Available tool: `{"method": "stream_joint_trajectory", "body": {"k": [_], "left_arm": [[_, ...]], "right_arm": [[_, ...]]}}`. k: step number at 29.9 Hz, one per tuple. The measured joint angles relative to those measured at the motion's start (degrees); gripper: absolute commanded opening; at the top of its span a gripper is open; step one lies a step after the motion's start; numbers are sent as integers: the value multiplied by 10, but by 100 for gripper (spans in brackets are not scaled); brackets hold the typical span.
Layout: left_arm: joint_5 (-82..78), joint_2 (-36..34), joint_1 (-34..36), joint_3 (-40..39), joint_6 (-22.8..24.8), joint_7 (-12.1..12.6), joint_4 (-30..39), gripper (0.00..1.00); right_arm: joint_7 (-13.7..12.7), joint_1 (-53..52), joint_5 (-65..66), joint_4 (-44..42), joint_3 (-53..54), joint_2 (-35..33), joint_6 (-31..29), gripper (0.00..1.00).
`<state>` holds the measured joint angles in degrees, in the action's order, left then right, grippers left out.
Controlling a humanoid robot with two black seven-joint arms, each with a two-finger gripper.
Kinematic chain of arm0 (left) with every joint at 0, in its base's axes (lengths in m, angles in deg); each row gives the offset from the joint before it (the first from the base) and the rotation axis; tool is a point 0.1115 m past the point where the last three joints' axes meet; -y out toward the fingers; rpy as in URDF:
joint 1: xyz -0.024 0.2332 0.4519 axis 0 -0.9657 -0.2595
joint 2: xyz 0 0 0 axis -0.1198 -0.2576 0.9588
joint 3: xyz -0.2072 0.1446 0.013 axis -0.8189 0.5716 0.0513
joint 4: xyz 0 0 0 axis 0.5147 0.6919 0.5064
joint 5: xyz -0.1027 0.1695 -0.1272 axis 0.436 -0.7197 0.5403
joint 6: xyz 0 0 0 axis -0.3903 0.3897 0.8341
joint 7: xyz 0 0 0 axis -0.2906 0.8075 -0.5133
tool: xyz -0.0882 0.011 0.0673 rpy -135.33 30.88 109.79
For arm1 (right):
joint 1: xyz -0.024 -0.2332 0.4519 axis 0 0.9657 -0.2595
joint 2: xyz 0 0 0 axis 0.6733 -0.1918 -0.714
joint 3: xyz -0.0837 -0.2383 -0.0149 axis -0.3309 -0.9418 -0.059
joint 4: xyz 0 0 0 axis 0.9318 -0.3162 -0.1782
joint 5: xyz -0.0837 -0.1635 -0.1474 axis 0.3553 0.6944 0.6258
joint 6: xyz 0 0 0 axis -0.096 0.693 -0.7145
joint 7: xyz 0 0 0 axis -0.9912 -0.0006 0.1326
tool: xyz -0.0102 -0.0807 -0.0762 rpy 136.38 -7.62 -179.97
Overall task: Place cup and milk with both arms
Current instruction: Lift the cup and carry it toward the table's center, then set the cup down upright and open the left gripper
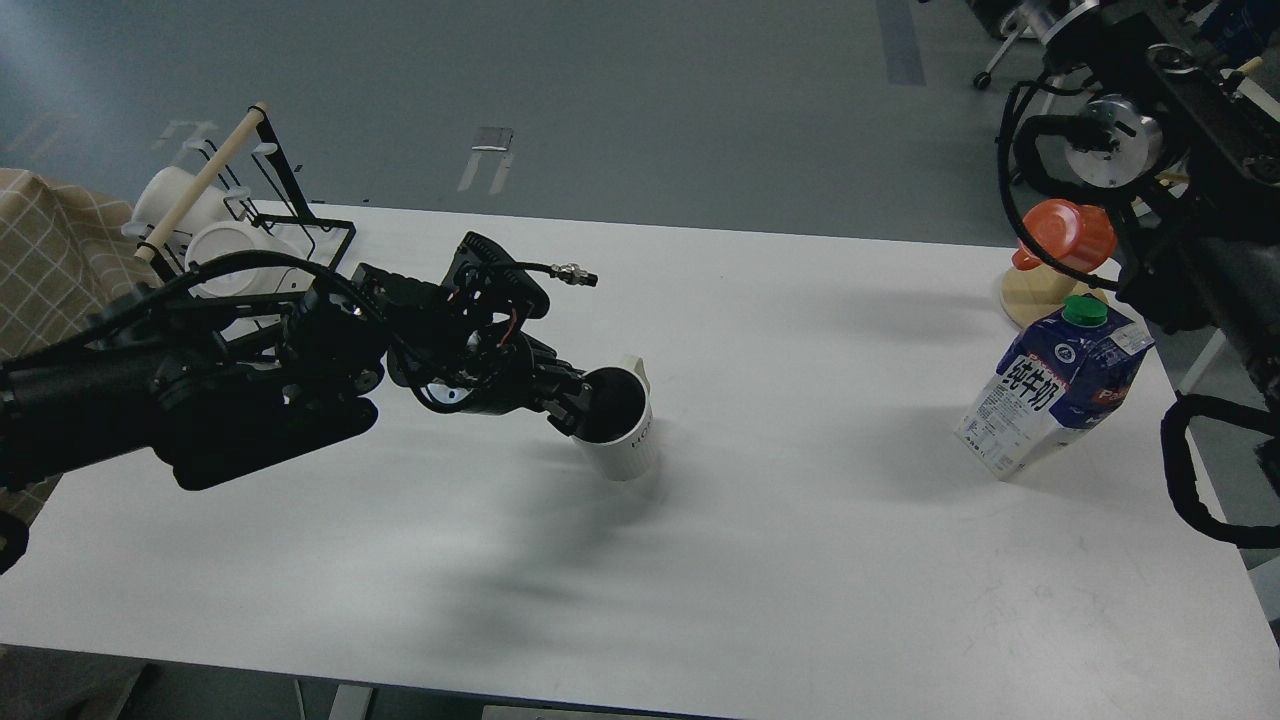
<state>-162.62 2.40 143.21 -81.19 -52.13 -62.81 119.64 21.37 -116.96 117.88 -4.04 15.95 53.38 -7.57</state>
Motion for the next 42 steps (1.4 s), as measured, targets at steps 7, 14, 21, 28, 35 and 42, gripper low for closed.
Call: {"method": "stream_joint_trajectory", "body": {"k": [7,14,21,28,35,42], "left_arm": [[1,8,0,2,0,6,-4,0],[1,20,-1,2,0,12,-35,0],[0,24,-1,2,0,12,-40,0],[0,23,-4,2,0,12,-42,33],[1,24,-5,2,0,12,-43,73],[9,22,2,0,0,8,-40,97]], "right_arm": [[0,3,-1,3,-1,2,0,100],[1,5,-1,4,-1,7,0,100],[1,8,-1,4,-1,9,-1,100],[1,10,-1,4,-1,9,-1,100],[1,10,-1,4,-1,8,-1,100],[1,10,-1,4,-1,7,-1,100]]}}
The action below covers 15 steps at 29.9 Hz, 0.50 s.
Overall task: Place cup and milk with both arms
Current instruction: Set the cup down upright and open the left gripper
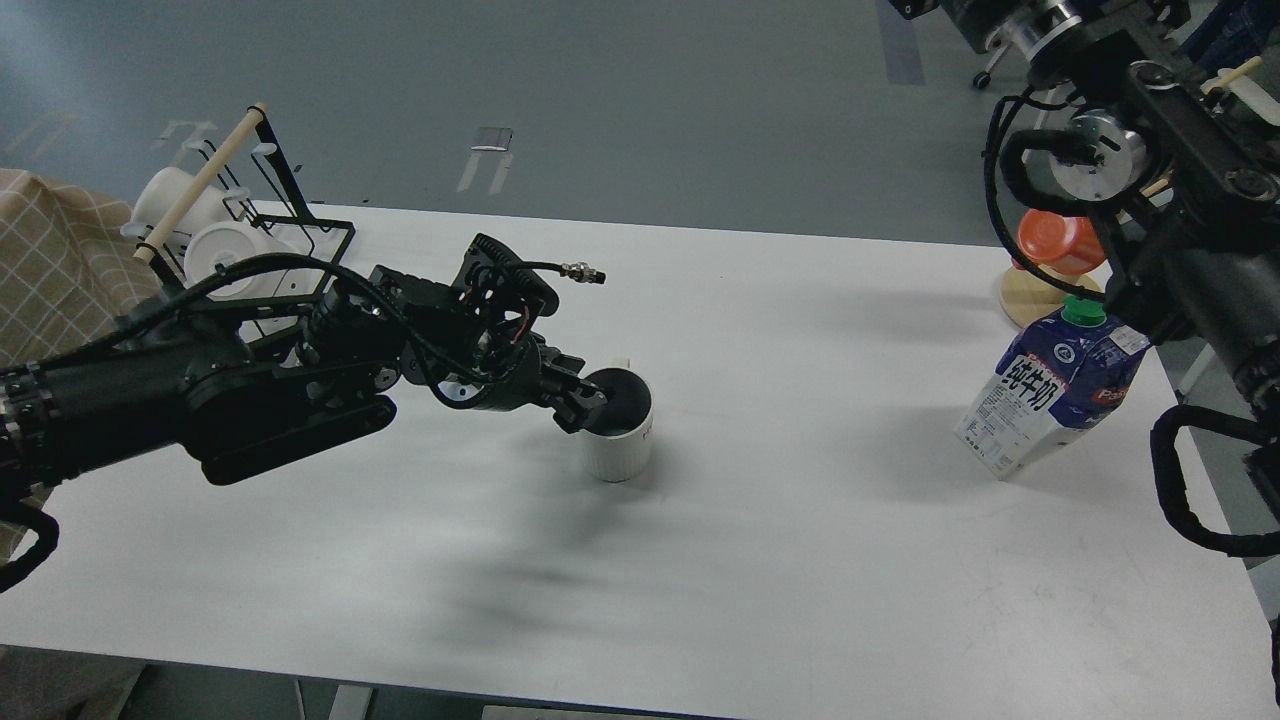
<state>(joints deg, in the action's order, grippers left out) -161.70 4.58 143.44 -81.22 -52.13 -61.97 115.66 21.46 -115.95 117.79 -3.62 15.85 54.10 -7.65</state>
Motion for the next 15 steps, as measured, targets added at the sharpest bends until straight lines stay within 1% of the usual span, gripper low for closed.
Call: {"method": "stream_joint_trajectory", "body": {"k": [7,12,15], "left_arm": [[36,-23,32,-5,0,-4,14,97],[79,-71,61,-8,0,-6,72,97],[142,-101,74,-21,0,-5,92,97]], "right_arm": [[0,8,0,0,0,-1,-2,100],[0,8,0,0,-5,-5,-3,100],[0,11,0,4,-6,-13,-3,100]]}}
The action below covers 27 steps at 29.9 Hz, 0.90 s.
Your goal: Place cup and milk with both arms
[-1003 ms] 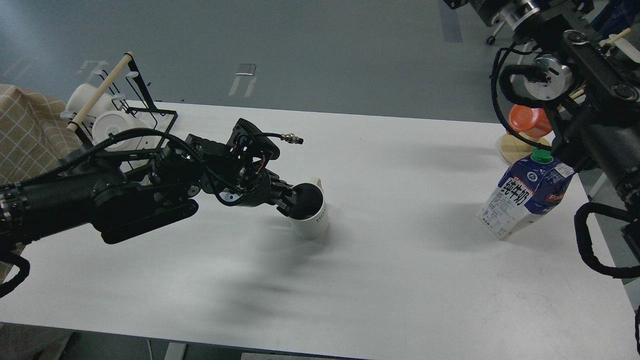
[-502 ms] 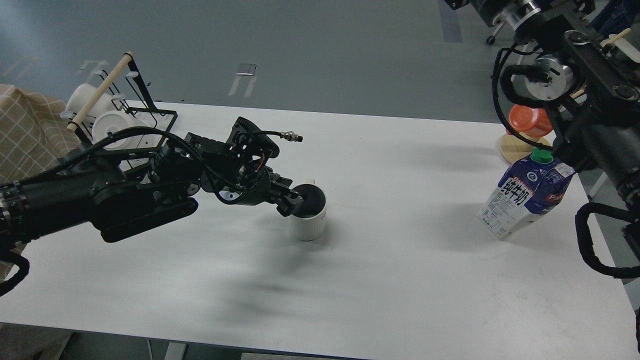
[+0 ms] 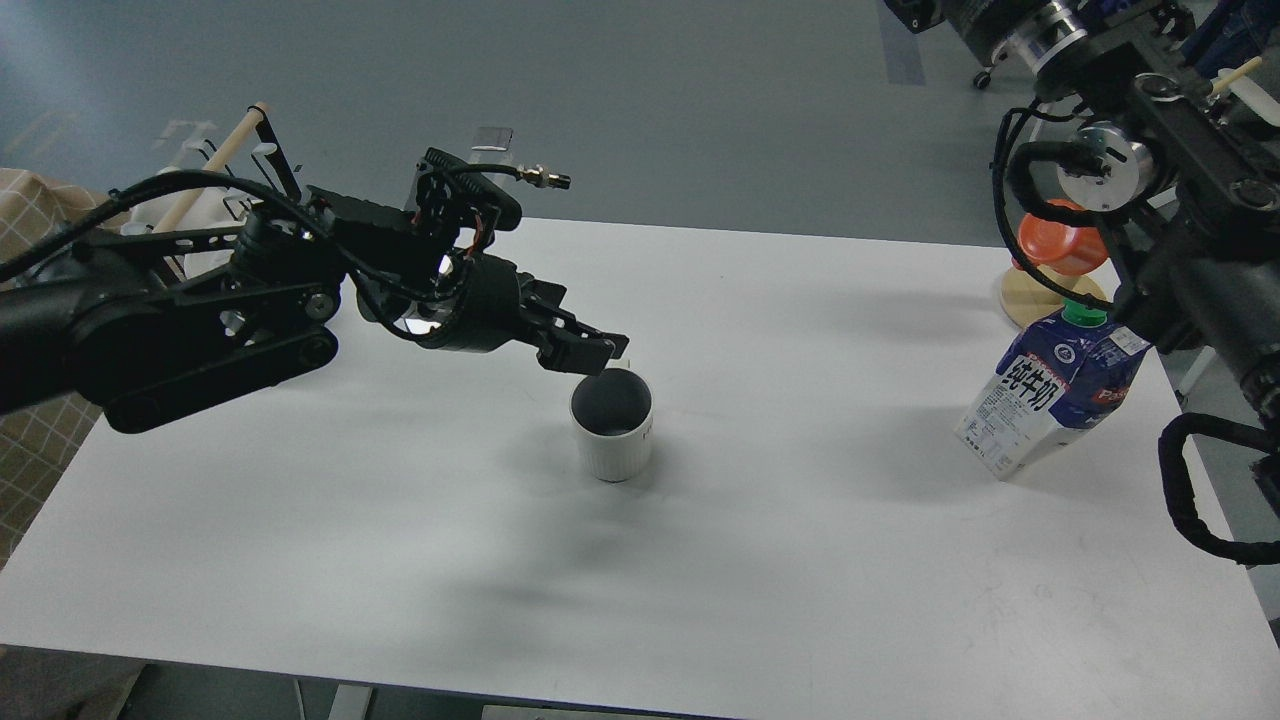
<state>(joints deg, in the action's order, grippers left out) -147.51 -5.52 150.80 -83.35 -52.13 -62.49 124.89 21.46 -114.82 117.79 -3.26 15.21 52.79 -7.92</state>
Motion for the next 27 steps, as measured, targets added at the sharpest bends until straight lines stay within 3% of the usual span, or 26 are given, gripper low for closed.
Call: {"method": "stream_joint_trajectory", "body": {"k": [5,12,19,23,27], "left_arm": [[158,-37,3,-97,0,7,-1,98],[324,-48,-19,-207,0,14,-78,98],[475,-30,-56,-234,-1,11,-113,98],[501,-21,-78,-238,-5,11,-112,98],[503,-15,-95,-255,-8,11,-109,98]], "right_arm": [[0,2,1,42,-28,-45,0,100],[1,4,13,148,-103,-190,0,100],[4,47,118,295,-133,-378,0,100],[22,90,177,384,-133,-486,10,100],[43,121,244,439,-133,-571,59,100]]}}
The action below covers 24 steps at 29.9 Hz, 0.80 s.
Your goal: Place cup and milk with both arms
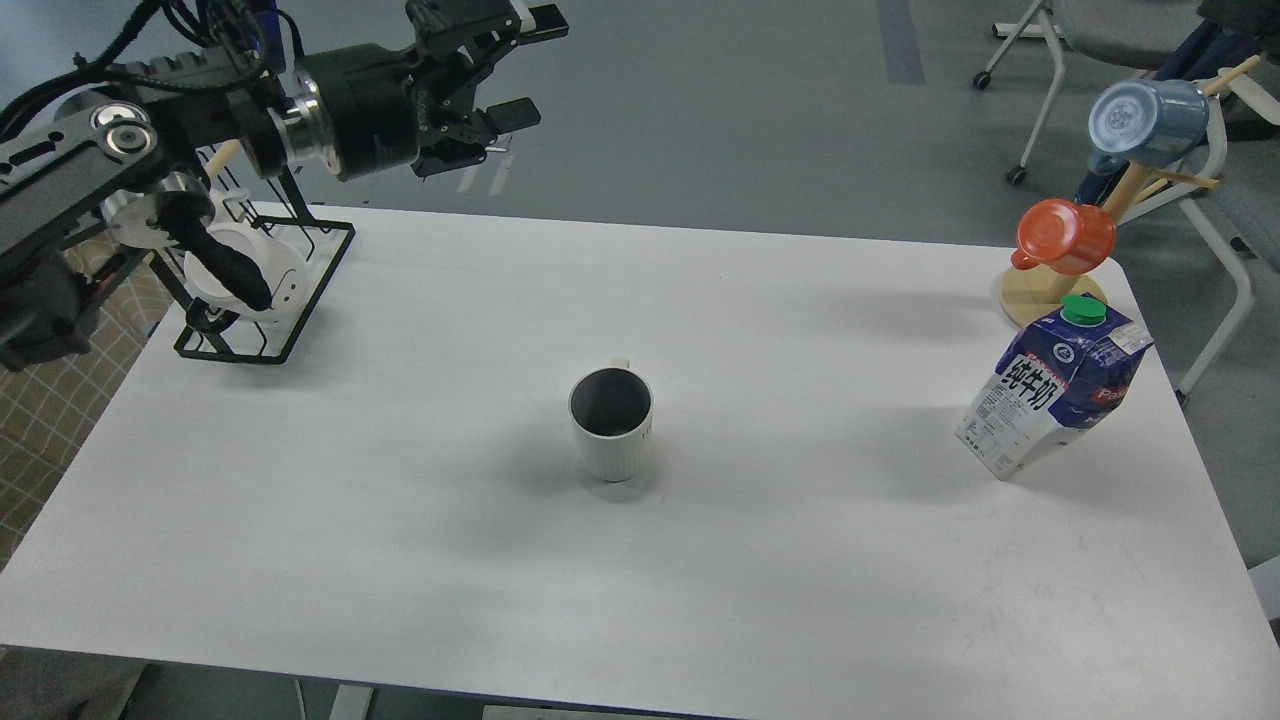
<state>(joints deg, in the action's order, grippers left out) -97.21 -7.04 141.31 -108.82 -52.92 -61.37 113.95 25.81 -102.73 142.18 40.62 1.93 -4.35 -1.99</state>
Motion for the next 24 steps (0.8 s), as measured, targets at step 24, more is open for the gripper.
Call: {"method": "stream_joint_trajectory", "body": {"k": [24], "left_arm": [[-3,16,-41,-34,3,2,8,98]], "right_arm": [[19,136,331,60,-278,-131,454,100]]}}
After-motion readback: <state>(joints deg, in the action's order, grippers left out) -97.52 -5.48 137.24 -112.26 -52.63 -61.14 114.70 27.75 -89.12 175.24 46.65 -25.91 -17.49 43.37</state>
